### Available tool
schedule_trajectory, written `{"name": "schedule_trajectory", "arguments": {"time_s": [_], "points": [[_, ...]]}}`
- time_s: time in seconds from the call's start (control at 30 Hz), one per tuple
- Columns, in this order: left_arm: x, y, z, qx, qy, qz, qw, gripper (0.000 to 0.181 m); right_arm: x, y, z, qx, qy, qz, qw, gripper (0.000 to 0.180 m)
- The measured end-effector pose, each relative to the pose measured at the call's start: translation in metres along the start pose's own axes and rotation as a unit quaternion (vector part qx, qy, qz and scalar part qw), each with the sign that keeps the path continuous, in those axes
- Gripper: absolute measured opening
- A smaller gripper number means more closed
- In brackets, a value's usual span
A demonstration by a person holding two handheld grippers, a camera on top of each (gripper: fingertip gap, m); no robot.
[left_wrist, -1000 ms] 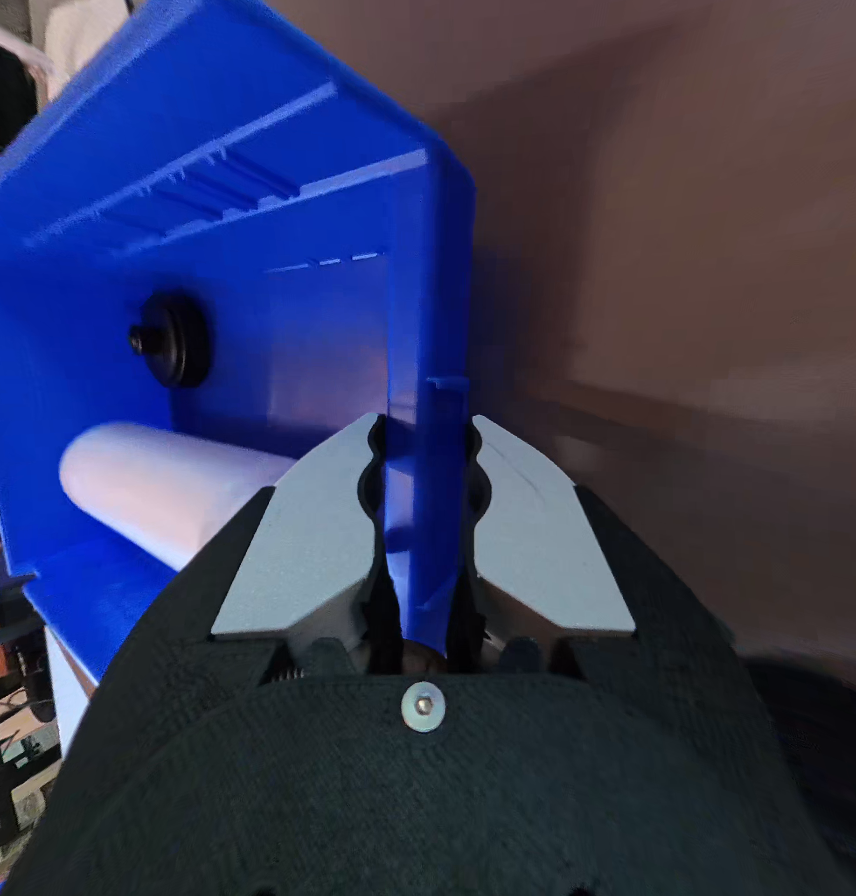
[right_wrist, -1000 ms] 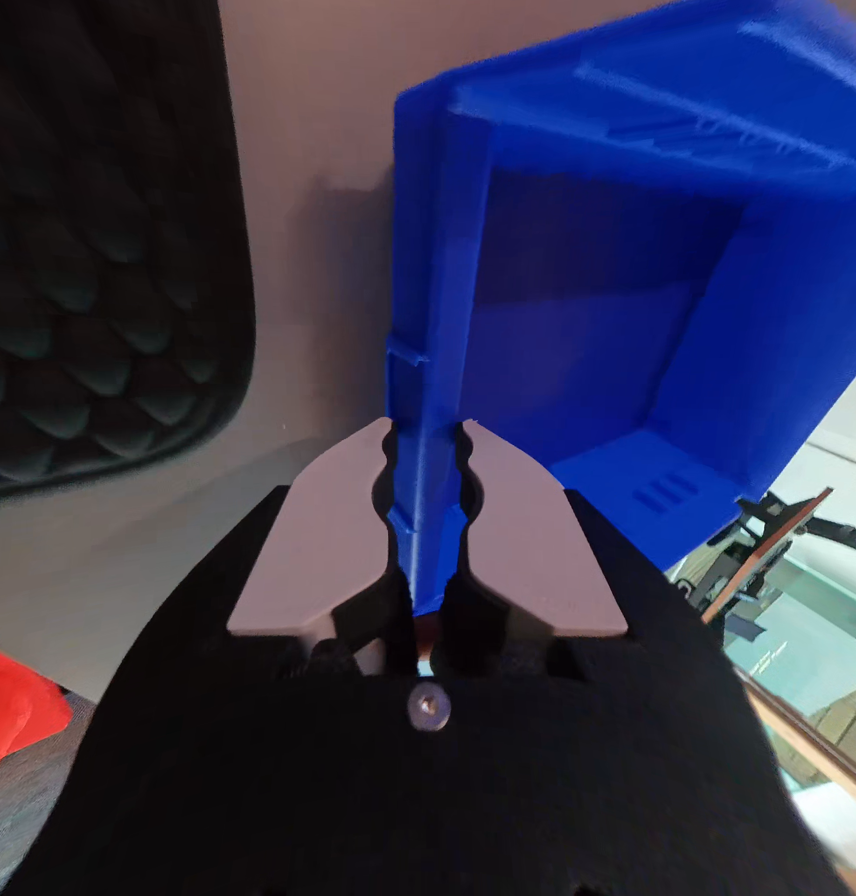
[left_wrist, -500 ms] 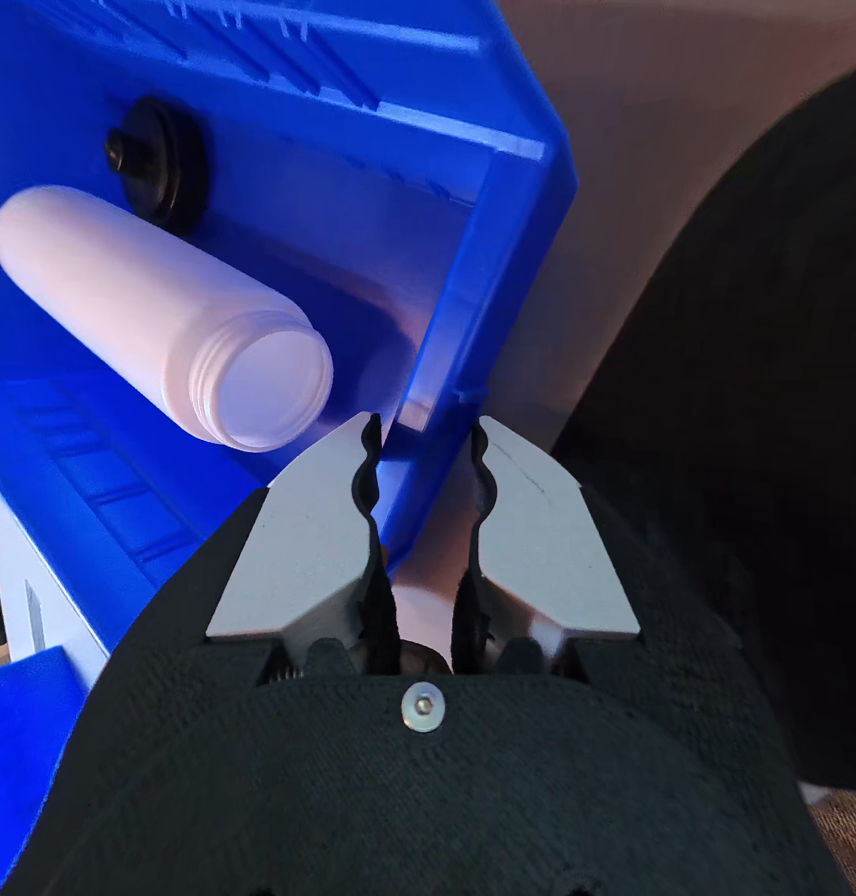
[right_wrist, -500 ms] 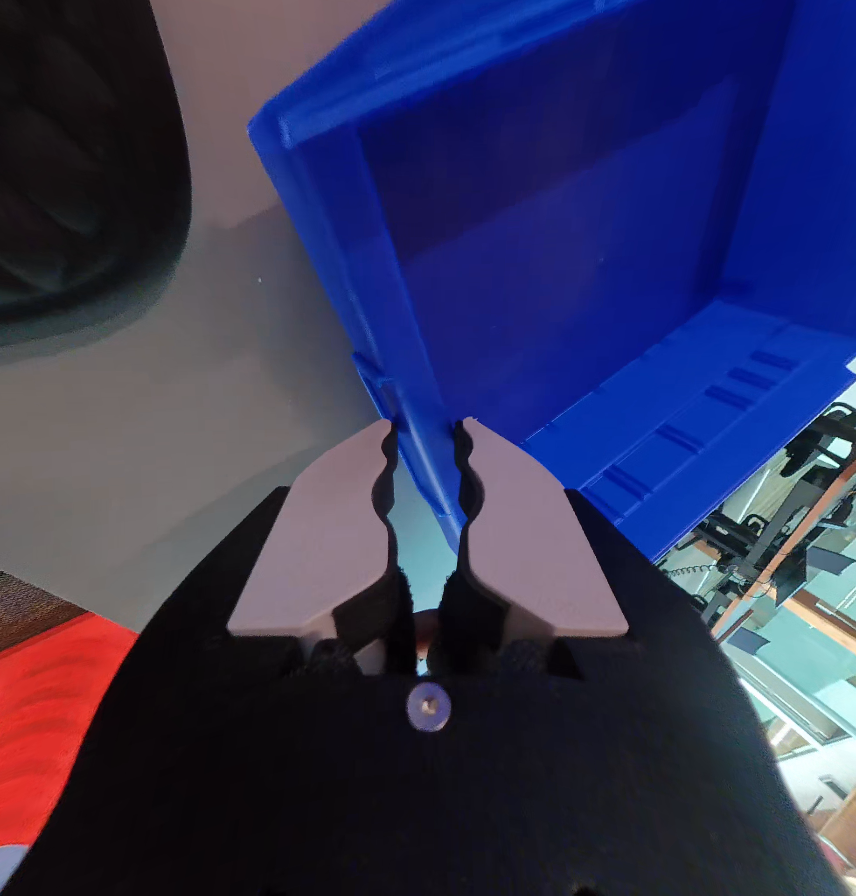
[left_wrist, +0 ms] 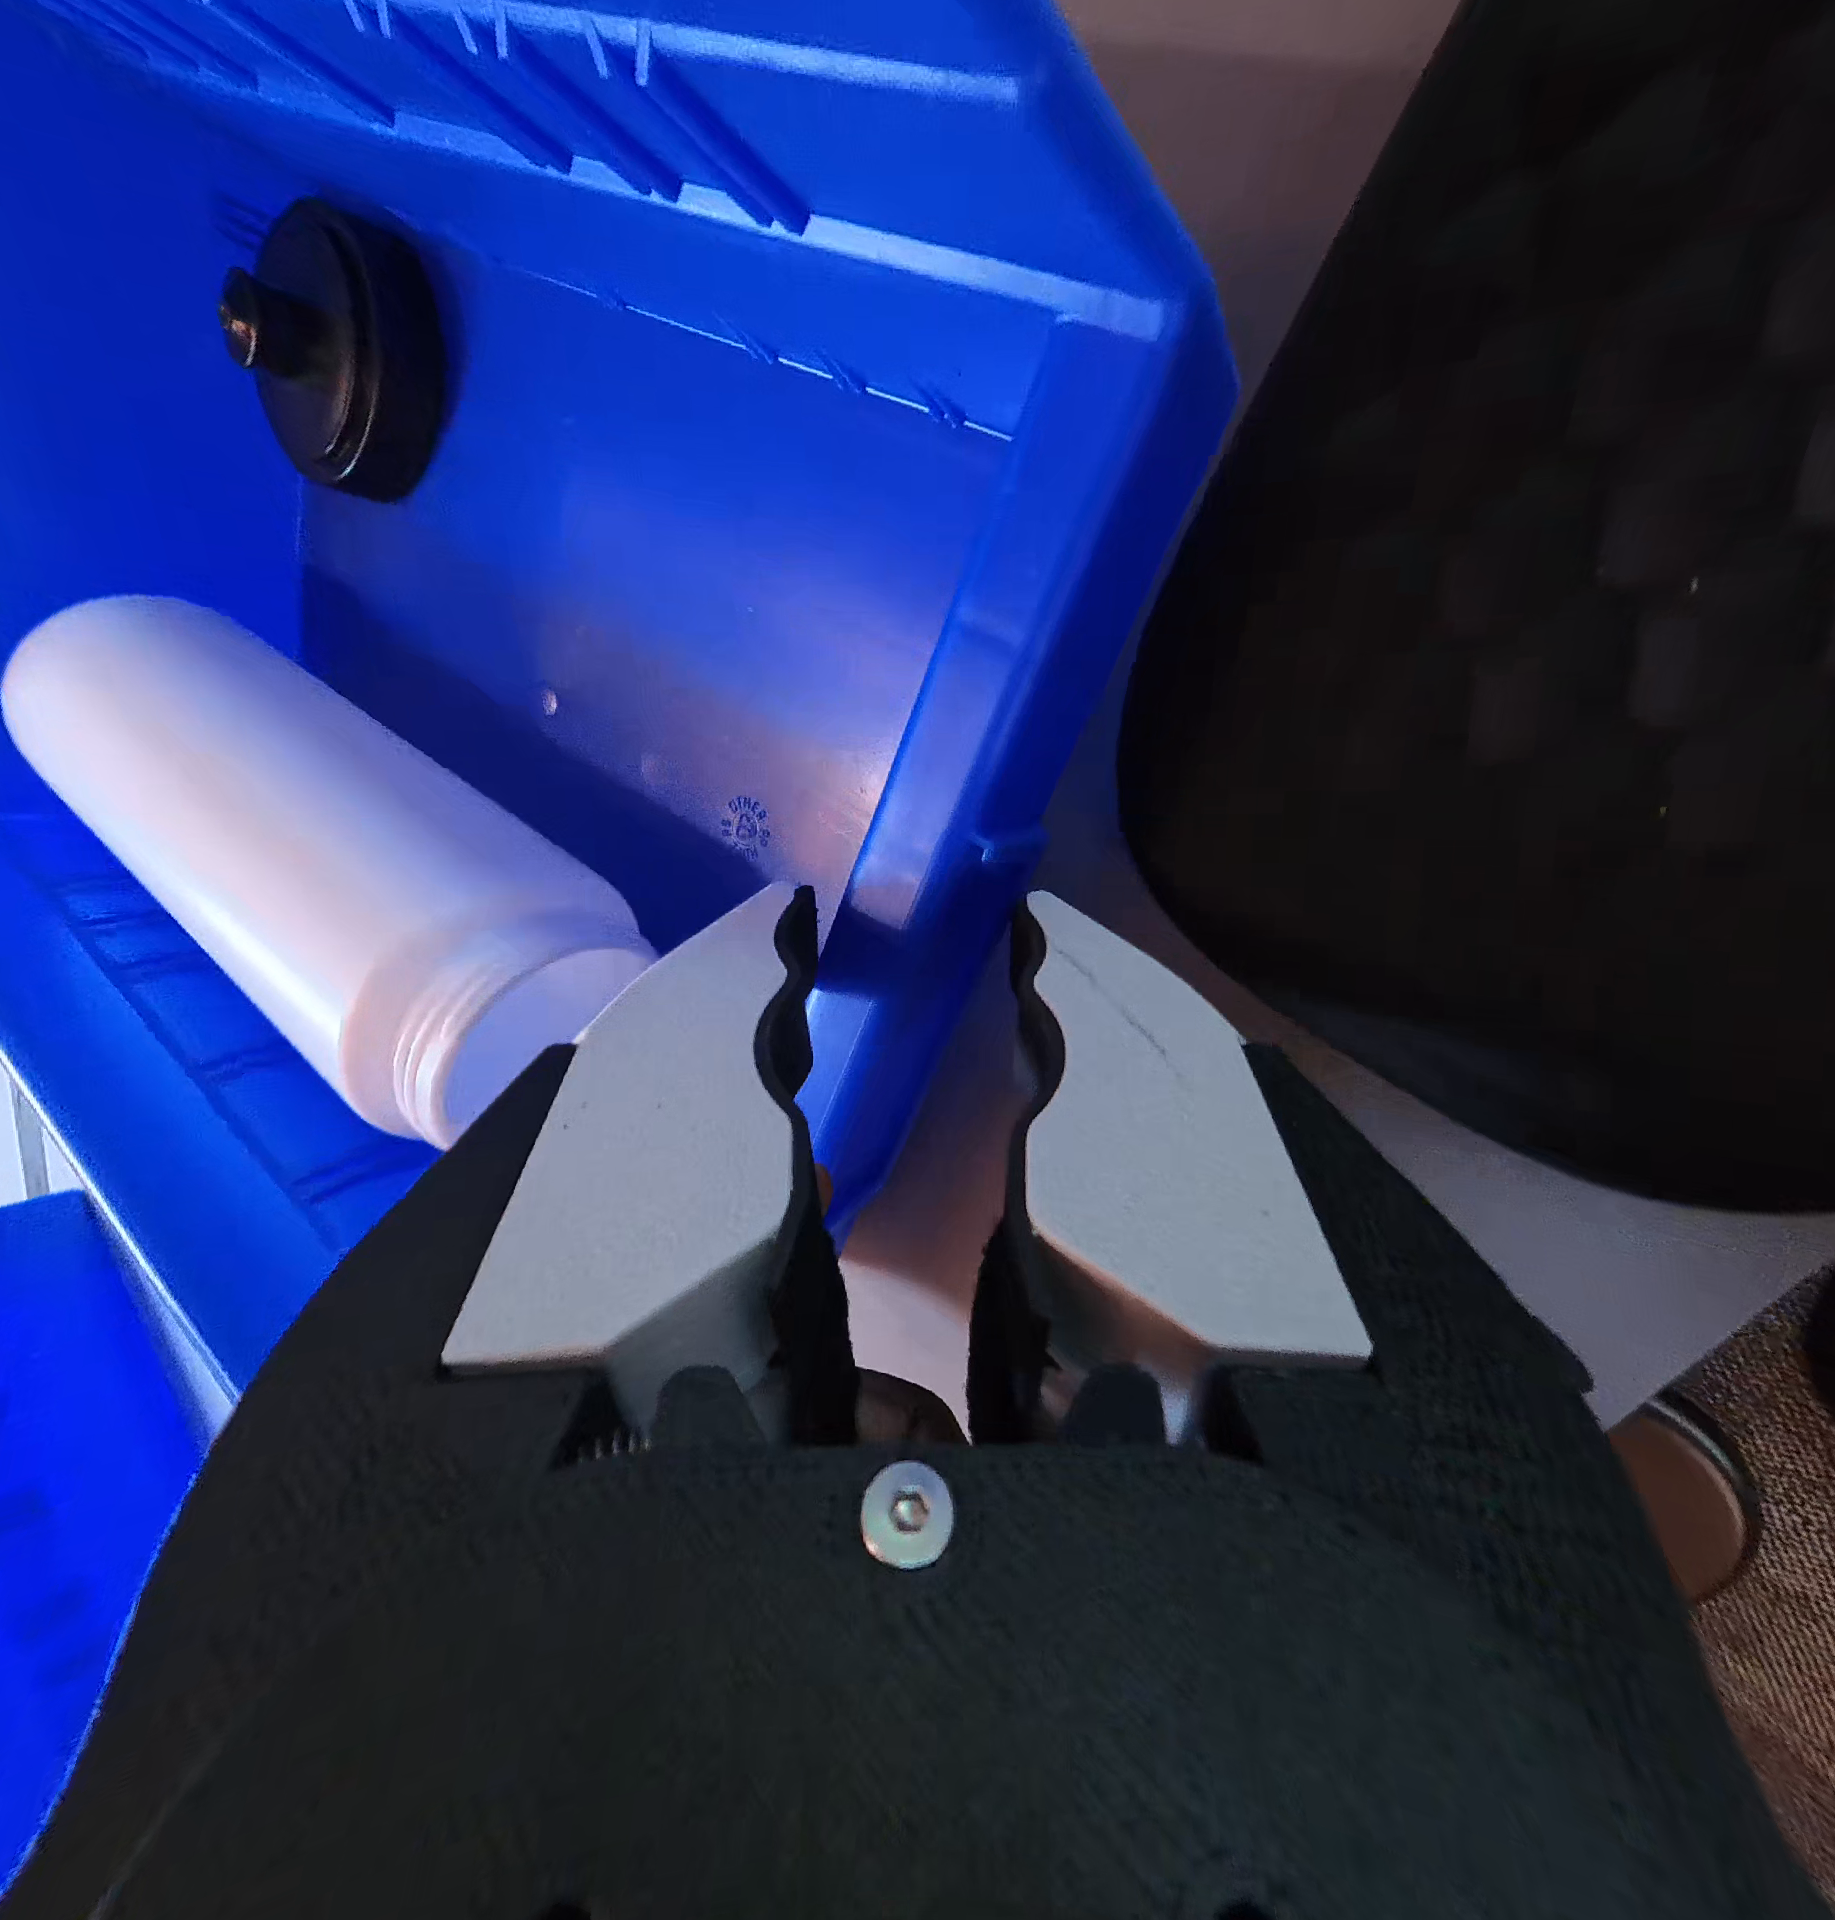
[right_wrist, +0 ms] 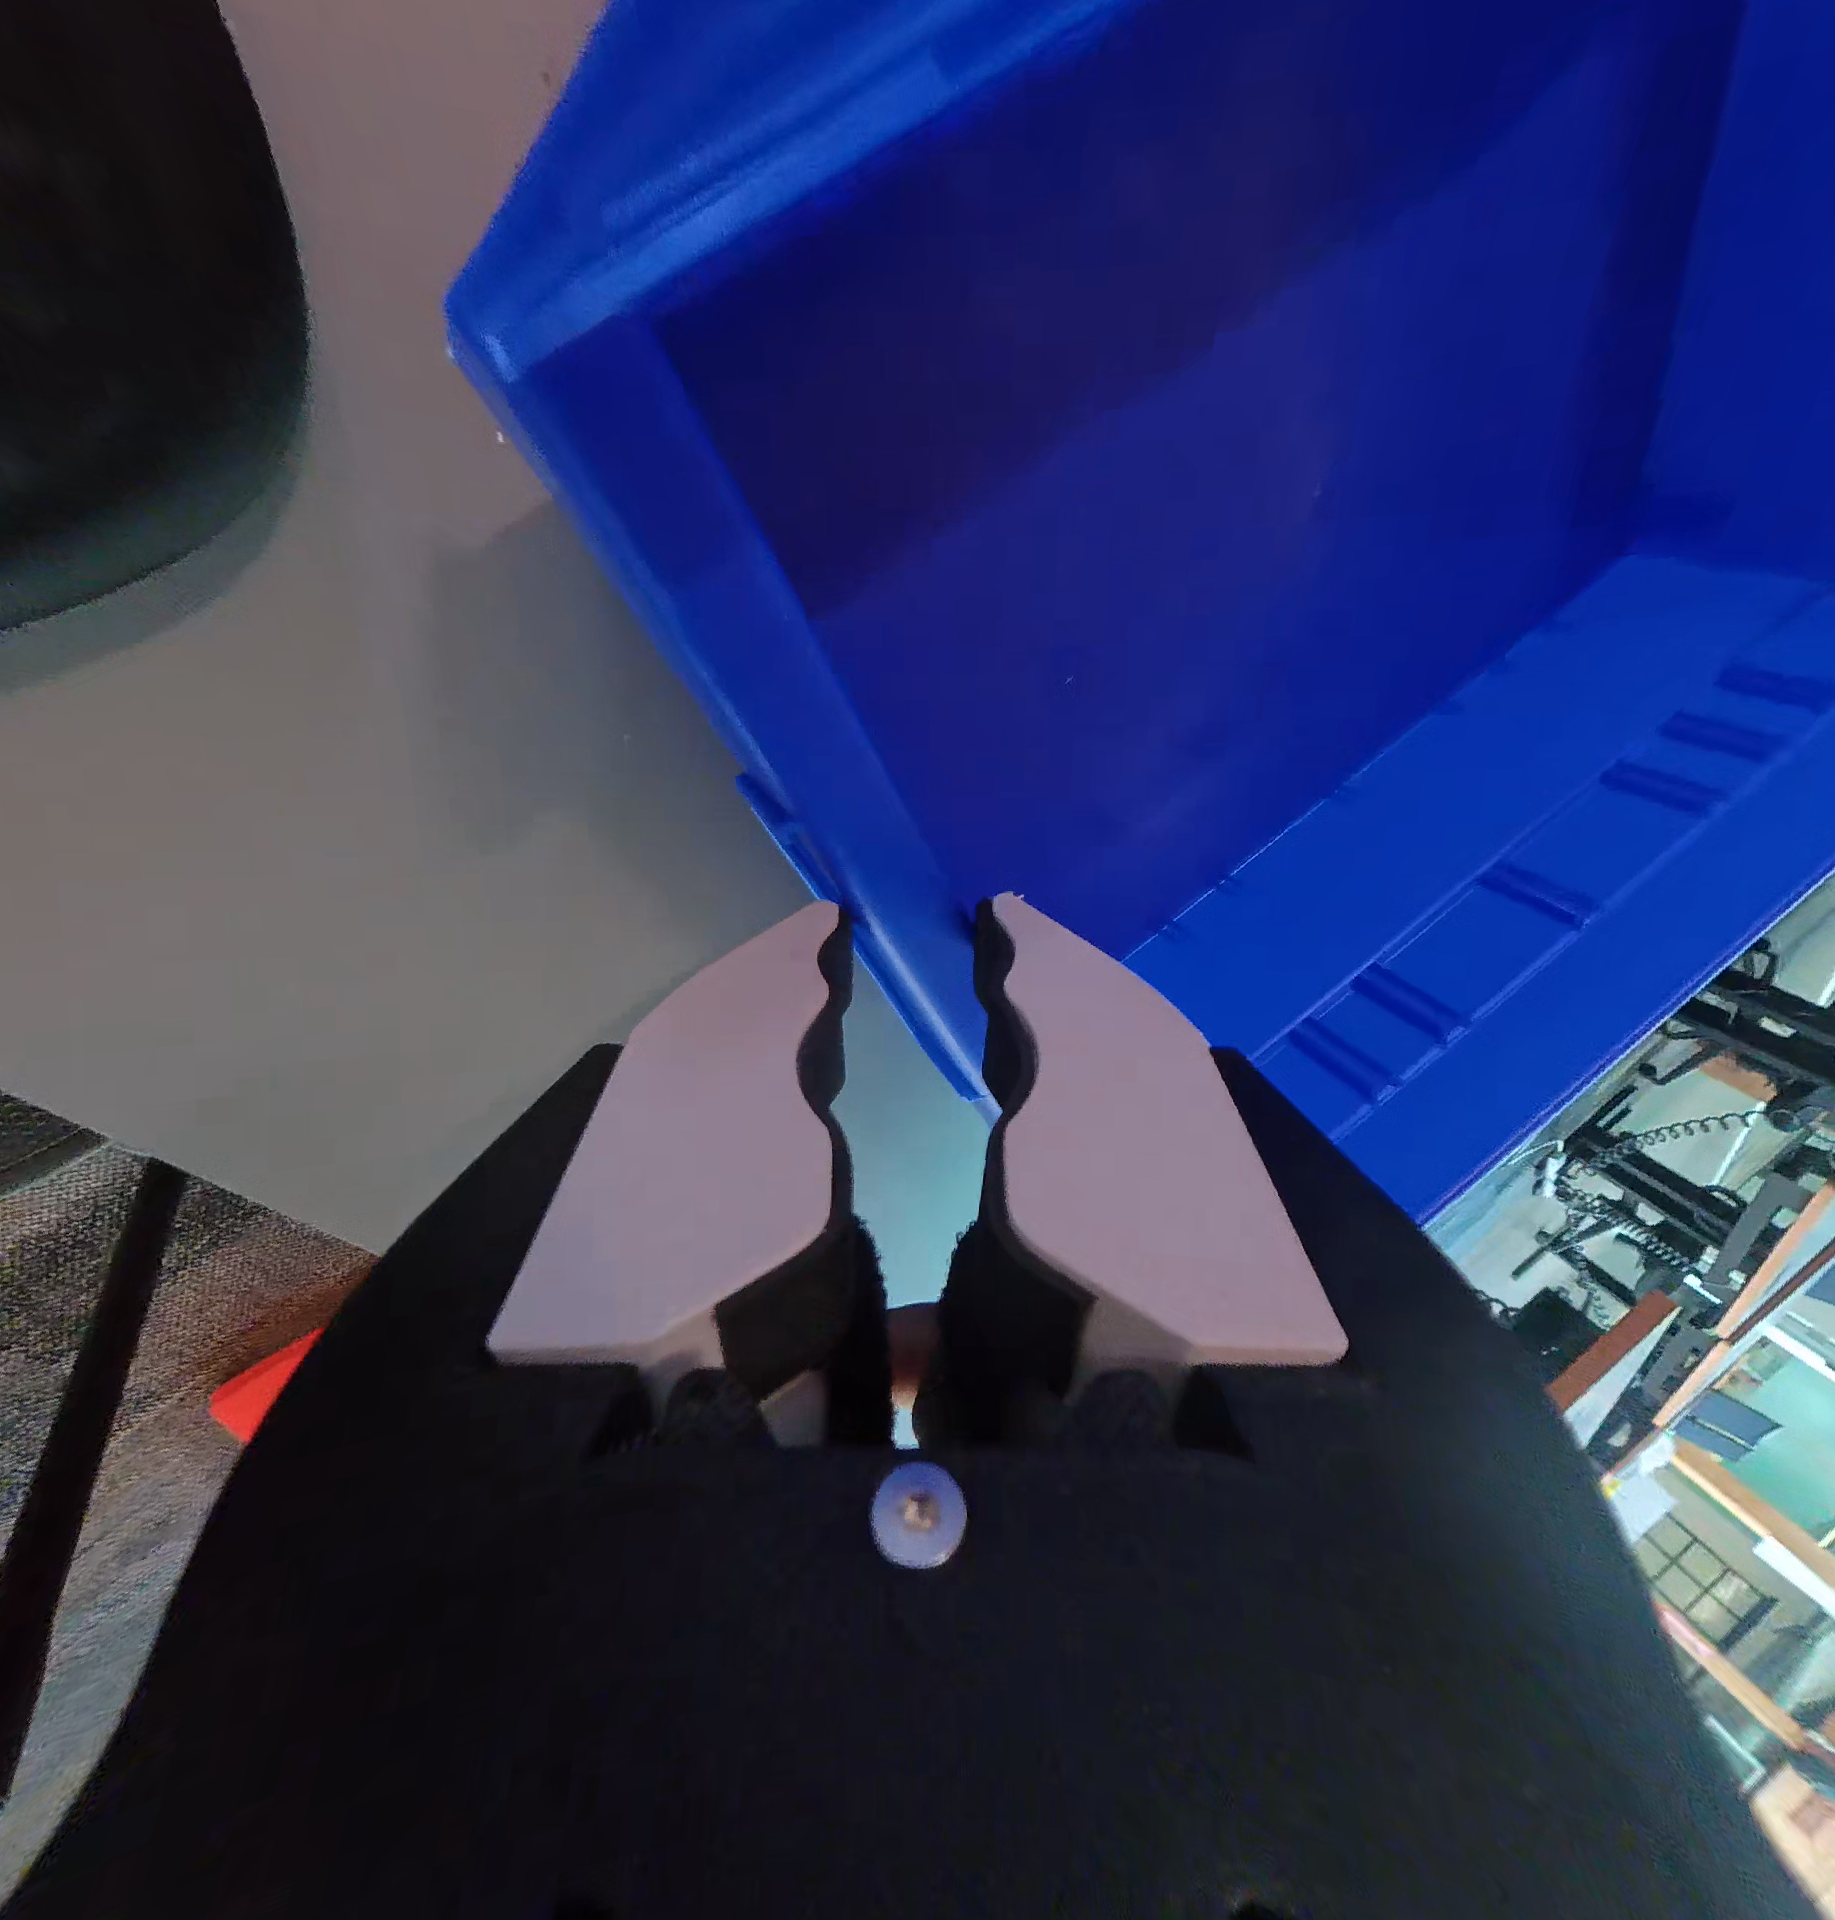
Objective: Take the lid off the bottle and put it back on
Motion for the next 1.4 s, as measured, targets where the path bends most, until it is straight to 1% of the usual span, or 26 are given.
{"name": "schedule_trajectory", "arguments": {"time_s": [0.03, 0.2, 0.27, 0.3, 0.33, 0.37, 0.43, 0.5, 0.57, 0.67, 0.73, 0.8, 0.83, 0.87, 0.9, 0.93, 1.0, 1.07, 1.13, 1.17, 1.23, 1.33, 1.4], "points": [[0.000, 0.001, 0.002, -0.001, 0.000, -0.001, 1.000, 0.036, 0.000, 0.000, 0.002, 0.000, -0.004, -0.001, 1.000, 0.023], [0.003, 0.005, 0.010, -0.006, 0.003, -0.008, 1.000, 0.037, 0.006, -0.004, 0.009, 0.017, -0.010, 0.006, 1.000, 0.023], [0.005, 0.007, 0.011, -0.024, 0.019, -0.005, 1.000, 0.046, 0.008, -0.006, 0.009, 0.033, -0.008, 0.007, 0.999, 0.023], [0.008, 0.009, 0.010, -0.034, 0.034, 0.009, 0.999, 0.050, 0.008, -0.005, 0.009, 0.042, -0.008, 0.003, 0.999, 0.024], [0.010, 0.013, 0.007, -0.032, 0.051, 0.024, 0.998, 0.055, 0.008, -0.004, 0.010, 0.050, -0.004, -0.003, 0.999, 0.028], [0.010, 0.019, 0.002, -0.016, 0.070, 0.033, 0.997, 0.060, 0.009, -0.001, 0.011, 0.058, -0.003, 0.000, 0.998, 0.043], [0.004, 0.036, -0.014, 0.035, 0.111, 0.045, 0.992, 0.067, 0.013, 0.008, 0.013, 0.071, -0.010, 0.008, 0.997, 0.064], [-0.014, 0.054, -0.029, 0.083, 0.154, 0.035, 0.984, 0.070, 0.017, 0.020, 0.010, 0.101, -0.017, 0.017, 0.995, 0.073], [-0.038, 0.063, -0.038, 0.107, 0.195, 0.016, 0.975, 0.076, 0.020, 0.035, 0.002, 0.145, -0.024, 0.025, 0.989, 0.076], [-0.082, 0.054, -0.041, 0.086, 0.255, -0.006, 0.963, 0.083, 0.021, 0.057, -0.012, 0.199, -0.027, 0.040, 0.979, 0.077], [-0.106, 0.035, -0.039, 0.046, 0.281, 0.020, 0.959, 0.088, 0.019, 0.068, -0.020, 0.211, -0.010, 0.053, 0.976, 0.077], [-0.125, 0.014, -0.031, -0.022, 0.287, 0.052, 0.956, 0.095, 0.015, 0.075, -0.027, 0.208, 0.009, 0.068, 0.976, 0.077], [-0.130, 0.006, -0.027, -0.051, 0.272, 0.070, 0.958, 0.095, 0.013, 0.078, -0.029, 0.207, 0.018, 0.073, 0.976, 0.077], [-0.134, 0.002, -0.025, -0.062, 0.233, 0.084, 0.967, 0.094, 0.011, 0.081, -0.032, 0.208, 0.026, 0.077, 0.975, 0.077], [-0.135, 0.001, -0.024, -0.053, 0.168, 0.082, 0.981, 0.090, 0.009, 0.083, -0.035, 0.212, 0.031, 0.080, 0.974, 0.077], [-0.135, 0.002, -0.025, -0.035, 0.093, 0.062, 0.993, 0.090, 0.008, 0.086, -0.037, 0.217, 0.034, 0.081, 0.972, 0.076], [-0.126, 0.009, -0.026, 0.003, -0.026, -0.003, 1.000, 0.090, 0.005, 0.088, -0.039, 0.230, 0.034, 0.083, 0.969, 0.075], [-0.102, 0.015, -0.024, 0.025, -0.097, -0.037, 0.994, 0.090, 0.003, 0.088, -0.039, 0.236, 0.033, 0.082, 0.968, 0.074], [-0.078, 0.018, -0.016, 0.026, -0.132, -0.062, 0.989, 0.086, 0.002, 0.085, -0.039, 0.235, 0.032, 0.080, 0.968, 0.074], [-0.075, 0.018, -0.011, 0.020, -0.152, -0.101, 0.983, 0.082, 0.002, 0.083, -0.040, 0.232, 0.032, 0.080, 0.969, 0.074], [-0.076, 0.016, -0.002, 0.008, -0.202, -0.191, 0.960, 0.074, 0.003, 0.080, -0.042, 0.228, 0.035, 0.079, 0.970, 0.074], [-0.069, 0.003, 0.006, 0.006, -0.238, -0.239, 0.941, 0.063, 0.004, 0.081, -0.047, 0.235, 0.040, 0.082, 0.968, 0.074], [-0.073, -0.002, 0.008, -0.014, -0.251, -0.274, 0.928, 0.050, 0.003, 0.084, -0.050, 0.236, 0.046, 0.085, 0.967, 0.073]]}}
Point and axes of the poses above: each gripper's, where its closed fingertips meet, y back along the fingers, z out of its underside, x = y × z across the jaws, the point moved 5 cm from there along y, back along the fingers, and after that the axes turned 1 degree about y, right-handed, at the moved point
